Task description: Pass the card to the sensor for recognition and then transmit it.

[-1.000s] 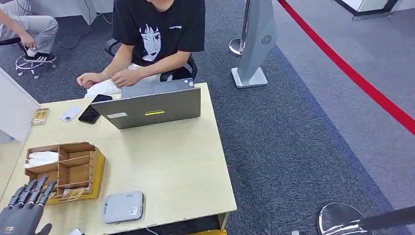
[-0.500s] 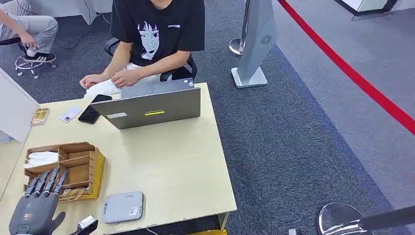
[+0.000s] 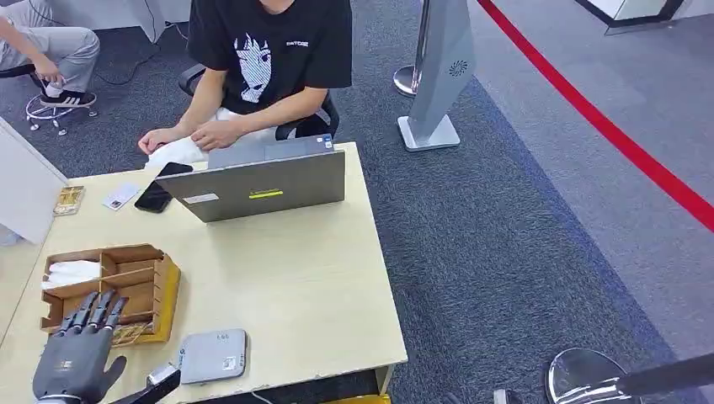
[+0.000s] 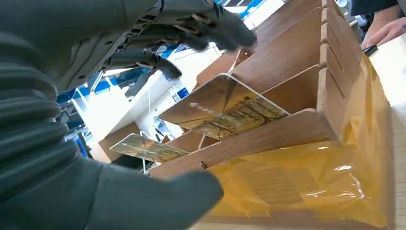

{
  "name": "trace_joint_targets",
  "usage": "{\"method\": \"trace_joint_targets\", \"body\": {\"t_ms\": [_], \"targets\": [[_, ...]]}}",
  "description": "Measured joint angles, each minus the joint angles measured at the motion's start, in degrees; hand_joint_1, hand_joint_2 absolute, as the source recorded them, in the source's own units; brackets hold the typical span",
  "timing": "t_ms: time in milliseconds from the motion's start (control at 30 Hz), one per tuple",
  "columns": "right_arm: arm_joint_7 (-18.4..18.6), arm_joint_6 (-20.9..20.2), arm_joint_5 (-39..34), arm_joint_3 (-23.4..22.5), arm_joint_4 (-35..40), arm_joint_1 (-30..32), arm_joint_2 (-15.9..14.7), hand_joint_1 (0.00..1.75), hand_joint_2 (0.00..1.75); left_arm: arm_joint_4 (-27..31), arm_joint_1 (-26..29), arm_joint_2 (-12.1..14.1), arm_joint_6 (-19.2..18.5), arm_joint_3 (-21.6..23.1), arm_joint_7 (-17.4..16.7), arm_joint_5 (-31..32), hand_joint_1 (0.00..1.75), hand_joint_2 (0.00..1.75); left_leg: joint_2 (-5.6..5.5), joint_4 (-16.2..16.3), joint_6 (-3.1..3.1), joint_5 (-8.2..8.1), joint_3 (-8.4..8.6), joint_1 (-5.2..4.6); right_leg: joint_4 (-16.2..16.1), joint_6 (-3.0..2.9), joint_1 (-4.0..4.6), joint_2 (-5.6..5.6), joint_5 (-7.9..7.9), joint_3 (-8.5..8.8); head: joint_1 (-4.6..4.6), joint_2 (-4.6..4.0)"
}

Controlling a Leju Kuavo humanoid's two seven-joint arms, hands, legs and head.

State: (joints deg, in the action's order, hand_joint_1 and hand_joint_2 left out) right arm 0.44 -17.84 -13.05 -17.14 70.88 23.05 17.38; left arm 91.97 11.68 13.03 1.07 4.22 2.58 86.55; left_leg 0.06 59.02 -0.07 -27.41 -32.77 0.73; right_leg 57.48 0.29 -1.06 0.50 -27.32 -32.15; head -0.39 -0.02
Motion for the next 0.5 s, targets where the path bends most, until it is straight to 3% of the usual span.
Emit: {"method": "trace_joint_targets", "body": {"t_ms": [500], "targets": [[0.09, 0.61, -0.98, -0.02, 0.07, 0.06, 0.00, 0.00, 1.75, 1.77, -0.53, -1.68, 0.41, 0.00, -0.20, -0.11, 1.75, 1.75, 0.00, 0.00, 0.01, 0.03, -0.01, 0.00, 0.00, 0.01, 0.00, 0.00, 0.01, 0.00, 0.00, 0.00]]}}
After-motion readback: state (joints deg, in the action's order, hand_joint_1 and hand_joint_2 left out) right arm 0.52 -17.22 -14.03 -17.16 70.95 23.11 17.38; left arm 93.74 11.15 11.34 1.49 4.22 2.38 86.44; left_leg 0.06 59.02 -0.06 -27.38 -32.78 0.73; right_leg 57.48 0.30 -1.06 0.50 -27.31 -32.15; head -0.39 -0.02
